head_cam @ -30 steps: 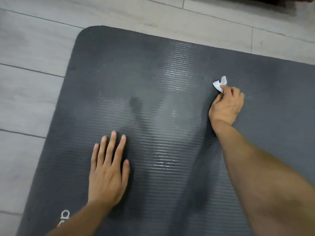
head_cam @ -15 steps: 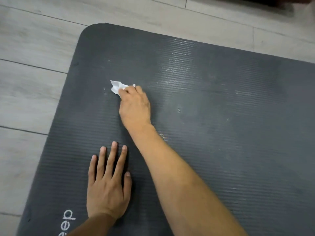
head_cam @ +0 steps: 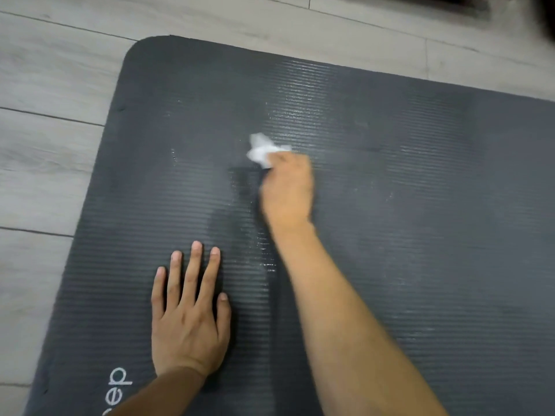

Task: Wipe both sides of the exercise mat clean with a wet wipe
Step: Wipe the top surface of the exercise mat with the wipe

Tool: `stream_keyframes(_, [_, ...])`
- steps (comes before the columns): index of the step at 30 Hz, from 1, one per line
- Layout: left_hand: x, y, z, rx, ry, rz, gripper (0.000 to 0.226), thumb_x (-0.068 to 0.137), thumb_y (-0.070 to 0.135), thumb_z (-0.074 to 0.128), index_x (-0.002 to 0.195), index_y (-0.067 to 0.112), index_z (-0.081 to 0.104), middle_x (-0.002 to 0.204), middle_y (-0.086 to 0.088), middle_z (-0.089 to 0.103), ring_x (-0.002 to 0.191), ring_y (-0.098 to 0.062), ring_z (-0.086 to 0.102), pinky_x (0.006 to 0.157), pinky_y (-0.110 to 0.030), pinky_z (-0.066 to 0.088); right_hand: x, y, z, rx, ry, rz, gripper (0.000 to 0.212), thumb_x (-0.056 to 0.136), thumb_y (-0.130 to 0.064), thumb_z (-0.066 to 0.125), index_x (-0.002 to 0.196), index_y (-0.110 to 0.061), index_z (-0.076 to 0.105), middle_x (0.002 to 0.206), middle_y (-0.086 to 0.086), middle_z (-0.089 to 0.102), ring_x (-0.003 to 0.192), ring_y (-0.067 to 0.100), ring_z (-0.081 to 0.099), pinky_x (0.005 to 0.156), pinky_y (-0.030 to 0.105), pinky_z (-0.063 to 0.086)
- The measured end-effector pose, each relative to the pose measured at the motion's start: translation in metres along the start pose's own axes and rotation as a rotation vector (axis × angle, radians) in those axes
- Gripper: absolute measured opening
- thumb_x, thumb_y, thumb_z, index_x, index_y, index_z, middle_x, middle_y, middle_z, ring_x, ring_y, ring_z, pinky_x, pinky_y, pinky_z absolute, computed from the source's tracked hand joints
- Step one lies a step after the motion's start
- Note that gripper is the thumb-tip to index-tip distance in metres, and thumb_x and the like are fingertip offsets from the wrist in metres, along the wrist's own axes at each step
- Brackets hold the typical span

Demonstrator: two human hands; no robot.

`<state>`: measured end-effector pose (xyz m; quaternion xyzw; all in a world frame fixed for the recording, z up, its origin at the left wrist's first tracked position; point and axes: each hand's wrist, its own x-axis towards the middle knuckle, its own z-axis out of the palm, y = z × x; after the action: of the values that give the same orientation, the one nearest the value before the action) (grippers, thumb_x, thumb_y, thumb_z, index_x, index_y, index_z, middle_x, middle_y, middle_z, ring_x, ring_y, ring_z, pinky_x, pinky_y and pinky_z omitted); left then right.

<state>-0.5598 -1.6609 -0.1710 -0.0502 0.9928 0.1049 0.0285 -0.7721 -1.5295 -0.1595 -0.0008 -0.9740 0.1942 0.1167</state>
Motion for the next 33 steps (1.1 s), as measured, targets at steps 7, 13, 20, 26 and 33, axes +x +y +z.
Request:
stream_keyframes(7, [0.0,-0.001,0.0,0.026,0.016,0.009,0.068,0.097,0.039,0.034,0.162,0.022,0.03,0.17,-0.005,0.023,0.157,-0.032,0.021,0.128,-0.053,0.013,-0.01,0.059,-0.026,-0.095,-0.029,-0.3,0.031,0.08,-0.005,0.05,0.099,-0.014,0.073,0.101,0.004,0.07,0.09,0.03,0.059,0.079,0.037,0.051])
stream_keyframes(13, [0.001,0.001,0.002,0.028,0.041,0.009,0.067,0.097,0.037,0.035,0.162,0.021,0.031,0.169,-0.006,0.025,0.156,-0.033,0.022,0.127,-0.053,0.014,-0.004,0.127,-0.075,-0.171,0.096,0.369,0.038,0.084,-0.002,0.048,0.104,-0.019,0.075,0.095,0.015,0.072,0.083,0.036,0.061,0.075,0.039,0.045])
stream_keyframes(20, [0.0,-0.001,0.004,0.028,0.065,0.021,0.067,0.096,0.037,0.033,0.161,0.02,0.033,0.169,-0.007,0.026,0.156,-0.035,0.023,0.126,-0.055,0.016,-0.055,-0.028,-0.001,0.004,-0.174,-0.503,0.036,0.087,-0.012,0.038,0.105,-0.013,0.069,0.106,0.001,0.069,0.095,0.026,0.057,0.082,0.039,0.047])
stream_keyframes(26, [0.001,0.001,0.003,0.006,0.068,0.008,0.066,0.097,0.037,0.033,0.162,0.021,0.031,0.169,-0.006,0.025,0.157,-0.033,0.021,0.127,-0.054,0.014,-0.044,0.148,-0.08,-0.25,0.073,0.039,0.034,0.082,-0.003,0.045,0.101,-0.011,0.072,0.1,0.013,0.071,0.084,0.037,0.058,0.076,0.04,0.045])
stream_keyframes(33, [0.001,0.0,0.004,0.014,0.066,0.001,0.067,0.097,0.037,0.034,0.162,0.022,0.031,0.169,-0.006,0.025,0.157,-0.033,0.02,0.127,-0.054,0.014,-0.064,0.021,-0.025,0.102,0.033,-0.074,0.039,0.08,-0.009,0.042,0.098,-0.016,0.076,0.093,0.006,0.073,0.083,0.029,0.061,0.079,0.035,0.05])
